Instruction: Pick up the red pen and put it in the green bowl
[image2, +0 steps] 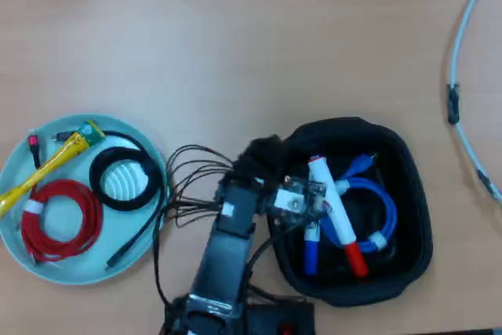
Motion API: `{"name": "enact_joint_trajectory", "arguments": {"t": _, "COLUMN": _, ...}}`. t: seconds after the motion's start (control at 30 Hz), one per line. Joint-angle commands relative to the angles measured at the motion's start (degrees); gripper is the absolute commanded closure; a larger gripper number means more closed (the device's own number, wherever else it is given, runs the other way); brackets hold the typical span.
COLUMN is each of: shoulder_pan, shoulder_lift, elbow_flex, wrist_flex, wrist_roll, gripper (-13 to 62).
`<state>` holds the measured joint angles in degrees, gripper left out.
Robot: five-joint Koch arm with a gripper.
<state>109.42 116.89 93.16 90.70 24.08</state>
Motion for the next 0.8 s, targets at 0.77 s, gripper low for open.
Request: {"name": "enact_joint_trajectory", "arguments": {"t": 0.77, "shoulder_pan": 20.21, "shoulder_lift": -2.90, "elbow_flex": 10.28, "wrist_flex": -13.01, "wrist_roll": 3.52, "gripper": 9.1}}
